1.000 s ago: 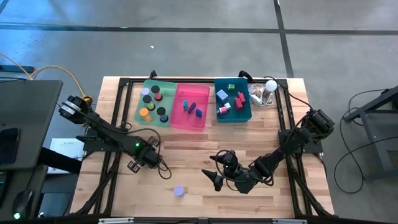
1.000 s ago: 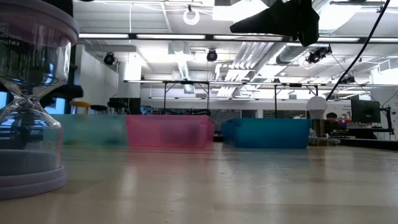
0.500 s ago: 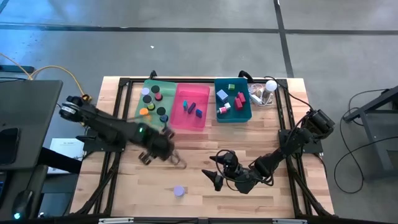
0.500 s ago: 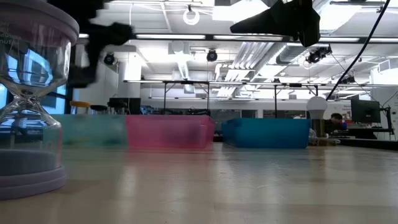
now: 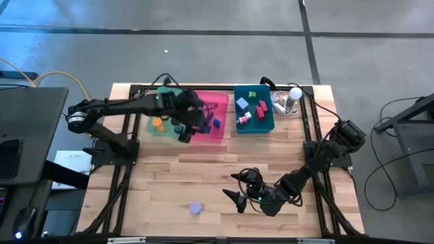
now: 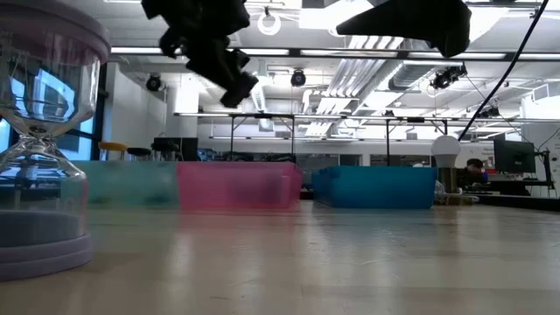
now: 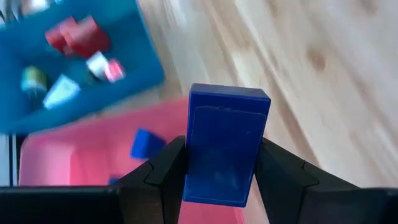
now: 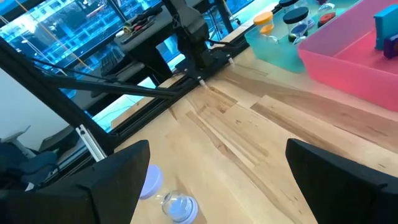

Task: Pick & Place Office items
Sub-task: Put the purple digital clock into the pink bin

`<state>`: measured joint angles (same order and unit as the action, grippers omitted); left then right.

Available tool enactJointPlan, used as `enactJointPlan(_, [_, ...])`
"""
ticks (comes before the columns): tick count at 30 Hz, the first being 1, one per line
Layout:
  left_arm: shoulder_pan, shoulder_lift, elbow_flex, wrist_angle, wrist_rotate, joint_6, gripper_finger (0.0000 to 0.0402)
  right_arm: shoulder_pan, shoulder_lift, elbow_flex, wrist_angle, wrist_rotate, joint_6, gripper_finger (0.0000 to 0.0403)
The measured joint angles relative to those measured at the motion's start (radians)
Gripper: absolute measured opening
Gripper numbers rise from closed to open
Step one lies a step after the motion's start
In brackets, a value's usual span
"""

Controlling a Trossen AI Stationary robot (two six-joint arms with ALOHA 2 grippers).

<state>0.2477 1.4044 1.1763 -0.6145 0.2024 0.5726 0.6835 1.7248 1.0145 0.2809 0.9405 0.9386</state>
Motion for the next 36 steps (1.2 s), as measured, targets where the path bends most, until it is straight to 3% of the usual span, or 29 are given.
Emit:
enactJointPlan(3, [0.062, 0.000, 0.000, 0.059, 0.090, -0.020, 0.0156, 0.002, 0.000, 0.000, 0.000, 0.002, 0.000, 0.0366])
enactJointPlan(17, [0.132, 0.170, -0.004, 0.039, 0.189, -0.016, 0.0156, 0.031, 0.000, 0.000, 0.005, 0.003, 0.005, 0.0366])
enactJointPlan(36, [0.141, 0.224, -0.005, 0.014, 0.018, -0.099, 0.0156, 0.035, 0.000, 0.000, 0.008, 0.010, 0.011, 0.0366])
